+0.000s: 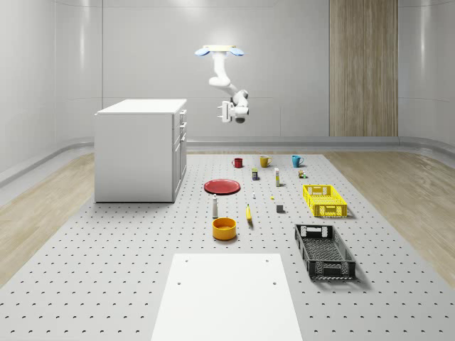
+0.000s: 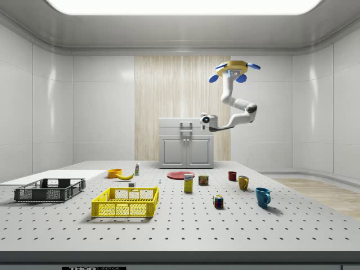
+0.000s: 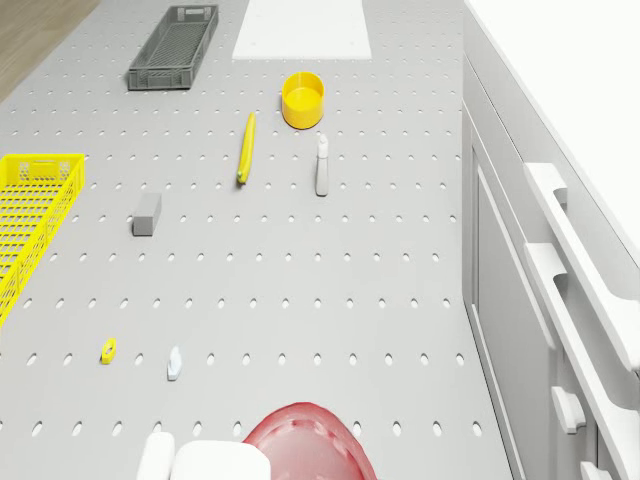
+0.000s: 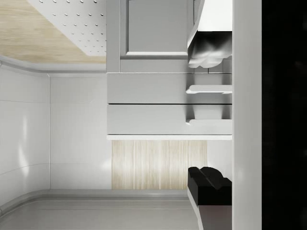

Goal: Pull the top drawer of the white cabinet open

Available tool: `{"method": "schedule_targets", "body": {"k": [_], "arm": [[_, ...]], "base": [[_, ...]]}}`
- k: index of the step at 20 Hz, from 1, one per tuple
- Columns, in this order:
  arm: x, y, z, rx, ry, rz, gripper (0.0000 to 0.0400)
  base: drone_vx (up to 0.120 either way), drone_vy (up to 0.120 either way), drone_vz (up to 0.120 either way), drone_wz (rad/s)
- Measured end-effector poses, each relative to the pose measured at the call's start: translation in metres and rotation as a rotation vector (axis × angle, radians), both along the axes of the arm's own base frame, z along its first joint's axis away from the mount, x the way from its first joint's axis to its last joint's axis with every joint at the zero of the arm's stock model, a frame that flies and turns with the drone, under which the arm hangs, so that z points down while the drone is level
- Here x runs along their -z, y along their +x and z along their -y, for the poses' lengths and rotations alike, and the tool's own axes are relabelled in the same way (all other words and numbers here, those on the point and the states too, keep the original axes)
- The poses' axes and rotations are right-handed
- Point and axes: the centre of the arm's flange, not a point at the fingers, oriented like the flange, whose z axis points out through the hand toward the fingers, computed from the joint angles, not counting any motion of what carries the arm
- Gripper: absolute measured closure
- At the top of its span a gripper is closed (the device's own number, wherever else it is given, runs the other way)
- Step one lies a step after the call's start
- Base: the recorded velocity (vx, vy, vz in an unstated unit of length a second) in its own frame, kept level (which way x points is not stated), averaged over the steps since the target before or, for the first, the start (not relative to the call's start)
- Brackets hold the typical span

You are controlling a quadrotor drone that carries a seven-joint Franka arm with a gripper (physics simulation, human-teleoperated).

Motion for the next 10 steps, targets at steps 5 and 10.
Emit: {"method": "schedule_targets", "body": {"k": [5, 10], "arm": [[0.0000, 0.0000, 0.0000, 0.000, 0.000, 0.000, 0.0095], [0.0000, 0.0000, 0.0000, 0.000, 0.000, 0.000, 0.0095]], "base": [[0.120, -0.120, 0.000, 0.000], [0.120, -0.120, 0.000, 0.000]]}}
